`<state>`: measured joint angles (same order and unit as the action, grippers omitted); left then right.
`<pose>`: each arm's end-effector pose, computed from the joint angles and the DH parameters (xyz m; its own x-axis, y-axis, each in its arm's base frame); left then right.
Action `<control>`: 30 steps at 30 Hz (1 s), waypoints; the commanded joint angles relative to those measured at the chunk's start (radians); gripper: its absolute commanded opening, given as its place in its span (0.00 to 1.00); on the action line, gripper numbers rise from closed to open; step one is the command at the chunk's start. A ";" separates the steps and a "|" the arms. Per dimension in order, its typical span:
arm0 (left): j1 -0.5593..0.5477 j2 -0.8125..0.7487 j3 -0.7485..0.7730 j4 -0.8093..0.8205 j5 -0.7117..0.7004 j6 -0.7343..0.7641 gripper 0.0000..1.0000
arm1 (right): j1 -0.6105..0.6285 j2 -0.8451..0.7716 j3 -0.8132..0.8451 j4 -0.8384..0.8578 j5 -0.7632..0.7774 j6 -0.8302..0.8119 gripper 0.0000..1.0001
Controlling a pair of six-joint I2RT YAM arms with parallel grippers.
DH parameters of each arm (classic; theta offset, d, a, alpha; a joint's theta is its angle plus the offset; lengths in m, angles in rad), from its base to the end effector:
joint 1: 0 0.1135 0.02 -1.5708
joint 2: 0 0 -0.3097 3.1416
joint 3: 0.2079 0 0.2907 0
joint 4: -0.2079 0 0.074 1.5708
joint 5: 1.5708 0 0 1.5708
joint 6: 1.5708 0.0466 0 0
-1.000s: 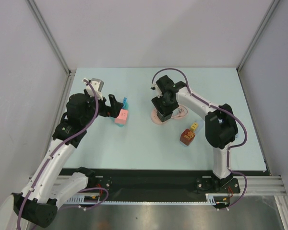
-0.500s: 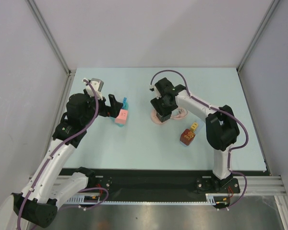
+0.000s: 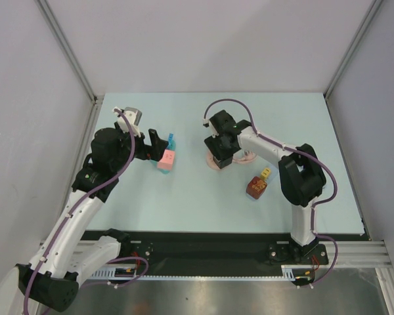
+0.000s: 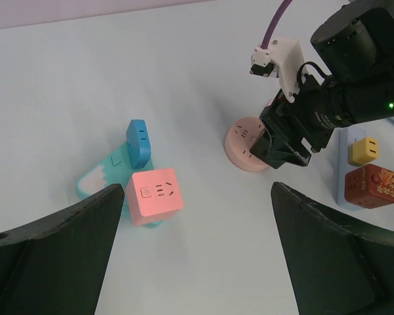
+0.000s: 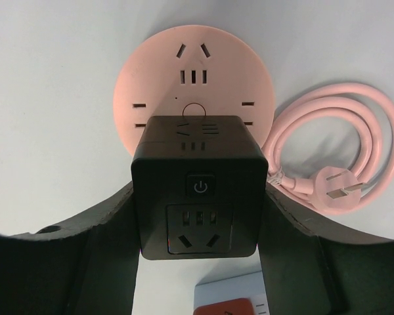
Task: Insert the plug
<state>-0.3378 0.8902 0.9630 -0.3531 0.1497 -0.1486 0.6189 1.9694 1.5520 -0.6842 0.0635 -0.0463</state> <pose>0.2051 -0.0794 0.4015 -0.3267 -0.0404 -0.9443 0.4192 0.8892 -0.1831 0.3919 0.2755 0.2310 -0.7000 -0.5553 -0.4491 -0.5886 0.8047 -0.0775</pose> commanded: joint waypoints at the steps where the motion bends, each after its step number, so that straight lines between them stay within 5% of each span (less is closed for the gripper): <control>1: -0.001 -0.004 0.008 0.023 -0.013 0.017 1.00 | -0.001 0.101 -0.035 -0.043 -0.011 0.016 0.00; 18: -0.001 -0.007 0.005 0.023 -0.016 0.023 1.00 | 0.018 0.131 -0.102 0.017 0.039 0.040 0.01; 24: -0.001 -0.002 0.006 0.023 -0.010 0.023 1.00 | 0.018 0.115 0.054 -0.037 0.062 -0.001 0.41; 30: -0.001 -0.008 0.003 0.023 -0.009 0.024 1.00 | 0.019 0.123 0.255 -0.107 0.085 0.003 0.99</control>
<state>-0.3378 0.8902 0.9630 -0.3527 0.1413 -0.1478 0.6334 2.0811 1.7180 -0.7269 0.1120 -0.0334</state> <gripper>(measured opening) 0.996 0.935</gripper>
